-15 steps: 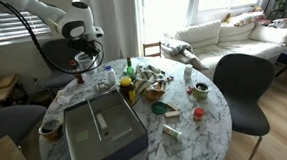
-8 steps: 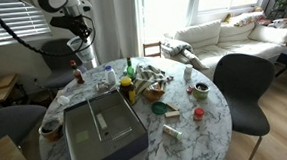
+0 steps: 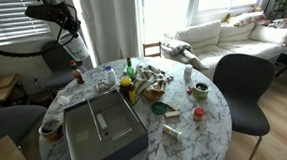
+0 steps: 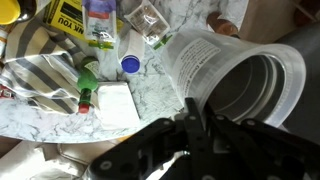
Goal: Move the shoe box to the right then put the container and cup inside
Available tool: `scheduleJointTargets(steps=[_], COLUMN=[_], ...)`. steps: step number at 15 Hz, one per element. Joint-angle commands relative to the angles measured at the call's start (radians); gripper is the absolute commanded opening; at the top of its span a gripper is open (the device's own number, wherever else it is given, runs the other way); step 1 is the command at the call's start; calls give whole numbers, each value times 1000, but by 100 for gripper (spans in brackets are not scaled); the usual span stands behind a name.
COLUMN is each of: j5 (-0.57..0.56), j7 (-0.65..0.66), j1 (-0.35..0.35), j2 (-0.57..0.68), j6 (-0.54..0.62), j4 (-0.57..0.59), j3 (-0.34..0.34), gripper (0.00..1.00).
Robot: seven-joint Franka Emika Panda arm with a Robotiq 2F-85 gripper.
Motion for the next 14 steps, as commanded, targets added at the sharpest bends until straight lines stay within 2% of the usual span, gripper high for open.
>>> scheduleJointTargets(steps=[1,4,9,10,14], j5=[-8,-16,19,-5,-5], j7=[8,21,21,35,52], j1=[26,11,-59,-82,-152], j2=[1,-22,-128,-151,-234], j6=[0,-20,-104,-125,-133], j4=[-2,4,-114,-149,-255], j3=[-24,-40,-174,-197,-281], gripper=[7,2,2,2,2])
